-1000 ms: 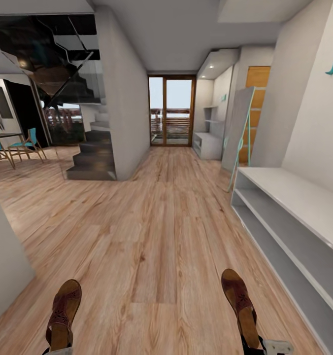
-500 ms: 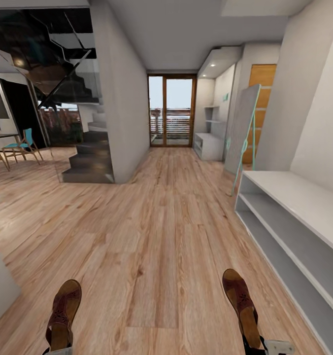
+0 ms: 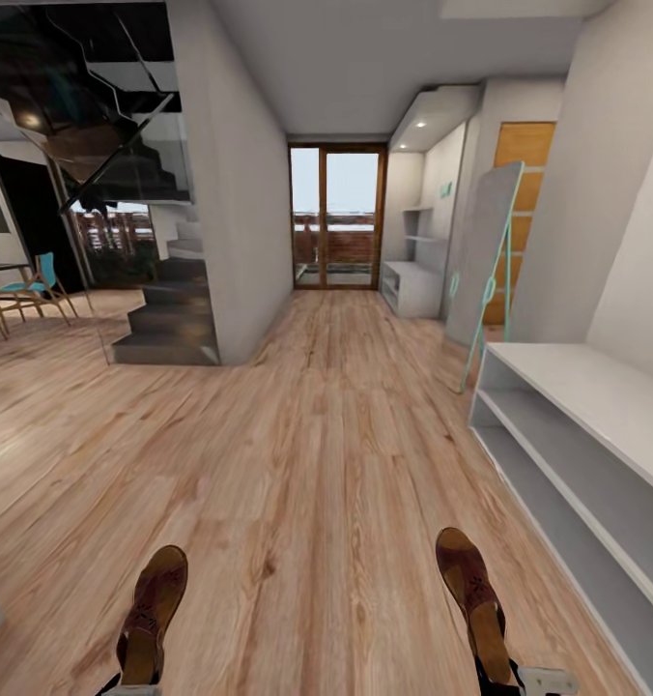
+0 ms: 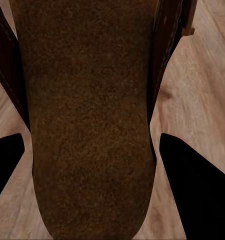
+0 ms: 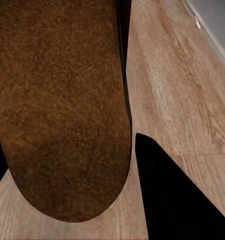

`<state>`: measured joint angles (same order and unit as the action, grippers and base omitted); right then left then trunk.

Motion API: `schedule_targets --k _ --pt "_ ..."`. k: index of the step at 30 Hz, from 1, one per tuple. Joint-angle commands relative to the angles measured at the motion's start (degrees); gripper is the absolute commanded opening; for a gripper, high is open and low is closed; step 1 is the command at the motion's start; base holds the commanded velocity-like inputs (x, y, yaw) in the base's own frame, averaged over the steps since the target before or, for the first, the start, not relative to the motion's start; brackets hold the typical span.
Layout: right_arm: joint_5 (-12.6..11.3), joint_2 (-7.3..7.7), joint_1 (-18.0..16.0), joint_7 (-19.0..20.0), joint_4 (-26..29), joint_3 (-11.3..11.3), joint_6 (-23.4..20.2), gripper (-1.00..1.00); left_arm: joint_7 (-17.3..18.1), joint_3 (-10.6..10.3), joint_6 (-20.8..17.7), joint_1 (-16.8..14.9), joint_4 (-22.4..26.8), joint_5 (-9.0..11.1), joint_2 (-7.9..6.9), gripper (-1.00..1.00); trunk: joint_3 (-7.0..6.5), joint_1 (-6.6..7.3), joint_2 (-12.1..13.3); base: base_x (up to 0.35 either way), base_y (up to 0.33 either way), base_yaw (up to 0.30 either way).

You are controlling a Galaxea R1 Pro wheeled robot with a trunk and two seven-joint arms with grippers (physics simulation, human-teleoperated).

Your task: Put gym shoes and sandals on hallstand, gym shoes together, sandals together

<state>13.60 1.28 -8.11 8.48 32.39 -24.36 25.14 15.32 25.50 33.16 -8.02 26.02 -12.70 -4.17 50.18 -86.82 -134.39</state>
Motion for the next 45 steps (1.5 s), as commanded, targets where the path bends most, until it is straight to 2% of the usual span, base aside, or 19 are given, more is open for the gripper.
schedule_targets --k 1,18,45 --pt "0.1 -0.05 -0.1 0.6 0.0 -0.5 0.2 -1.0 0.3 0.4 0.2 -0.1 -0.1 -0.5 0.04 -1.0 0.05 -0.02 0.0 0.34 0.0 0.0" --pt "0.0 -0.37 -0.1 0.6 0.0 -0.5 0.1 -1.0 -0.3 0.9 0.2 -0.1 -1.2 -0.1 0.13 -1.0 0.17 -0.02 0.0 0.34 0.0 0.0" --pt "-0.3 -0.41 -0.1 0.4 0.2 -0.8 0.1 -1.0 -0.5 1.0 0.1 -0.1 -1.2 -0.1 0.13 -1.0 2.48 -0.02 0.0 0.34 0.0 0.0"
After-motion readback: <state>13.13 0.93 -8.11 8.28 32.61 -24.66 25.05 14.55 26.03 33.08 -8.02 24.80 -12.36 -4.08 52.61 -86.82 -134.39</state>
